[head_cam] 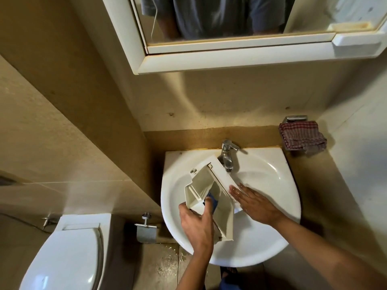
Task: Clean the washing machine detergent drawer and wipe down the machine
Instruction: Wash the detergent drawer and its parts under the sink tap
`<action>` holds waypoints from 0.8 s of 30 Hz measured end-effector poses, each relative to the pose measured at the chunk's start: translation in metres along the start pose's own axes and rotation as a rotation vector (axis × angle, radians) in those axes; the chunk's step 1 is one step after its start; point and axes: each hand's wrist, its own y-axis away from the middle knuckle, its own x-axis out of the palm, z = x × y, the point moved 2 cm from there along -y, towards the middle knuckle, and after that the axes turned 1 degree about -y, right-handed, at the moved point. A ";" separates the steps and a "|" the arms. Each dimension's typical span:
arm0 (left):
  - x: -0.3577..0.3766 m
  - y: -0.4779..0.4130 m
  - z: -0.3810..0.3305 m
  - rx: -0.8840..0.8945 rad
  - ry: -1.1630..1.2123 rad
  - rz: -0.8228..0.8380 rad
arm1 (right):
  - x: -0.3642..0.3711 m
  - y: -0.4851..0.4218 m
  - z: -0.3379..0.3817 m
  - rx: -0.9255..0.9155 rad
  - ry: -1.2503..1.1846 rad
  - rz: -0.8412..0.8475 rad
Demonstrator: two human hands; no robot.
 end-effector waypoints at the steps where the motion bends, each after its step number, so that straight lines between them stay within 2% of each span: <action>1: 0.001 0.003 0.002 -0.001 0.009 0.006 | 0.003 0.005 -0.002 0.011 0.004 0.020; 5: 0.009 0.011 0.016 -0.030 0.035 0.066 | -0.014 -0.020 -0.015 0.080 0.072 0.015; 7: 0.016 0.014 0.024 -0.064 0.048 0.084 | -0.026 -0.044 -0.017 0.104 0.075 0.067; 10: 0.026 0.016 0.034 -0.173 0.108 0.094 | -0.029 -0.067 -0.016 0.059 0.043 0.103; 14: 0.034 0.023 0.043 -0.416 0.288 0.036 | -0.013 -0.046 -0.024 0.050 0.057 0.093; 21: 0.039 0.031 0.048 -0.506 0.375 0.041 | -0.005 0.002 -0.018 0.266 -0.103 0.061; 24: 0.040 0.027 0.045 -0.532 0.388 0.056 | -0.011 -0.010 -0.008 0.206 -0.101 0.070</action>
